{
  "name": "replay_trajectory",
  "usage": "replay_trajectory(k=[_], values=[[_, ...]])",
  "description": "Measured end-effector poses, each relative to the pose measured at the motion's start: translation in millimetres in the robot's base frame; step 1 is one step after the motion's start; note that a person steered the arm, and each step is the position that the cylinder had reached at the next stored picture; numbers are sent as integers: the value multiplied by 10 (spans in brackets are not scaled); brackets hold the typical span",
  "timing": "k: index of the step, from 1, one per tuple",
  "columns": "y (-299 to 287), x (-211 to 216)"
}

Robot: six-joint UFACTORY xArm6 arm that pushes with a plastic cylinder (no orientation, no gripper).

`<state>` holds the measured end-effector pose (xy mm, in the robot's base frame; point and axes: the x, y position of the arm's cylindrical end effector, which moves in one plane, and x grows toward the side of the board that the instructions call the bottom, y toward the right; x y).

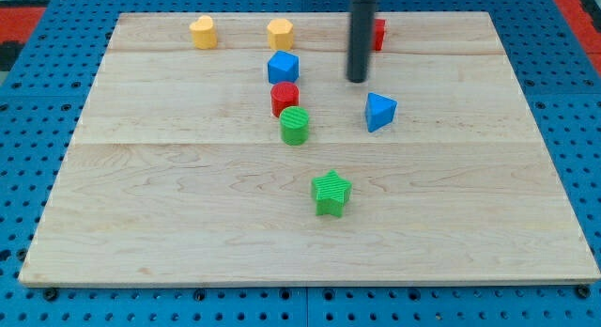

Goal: Slide the blue cube and blue triangle diagonal to each other

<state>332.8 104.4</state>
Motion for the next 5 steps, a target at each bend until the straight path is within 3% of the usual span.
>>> replay_trajectory(k=[1,3,5], values=[[210,382],[-110,967],[34,581]])
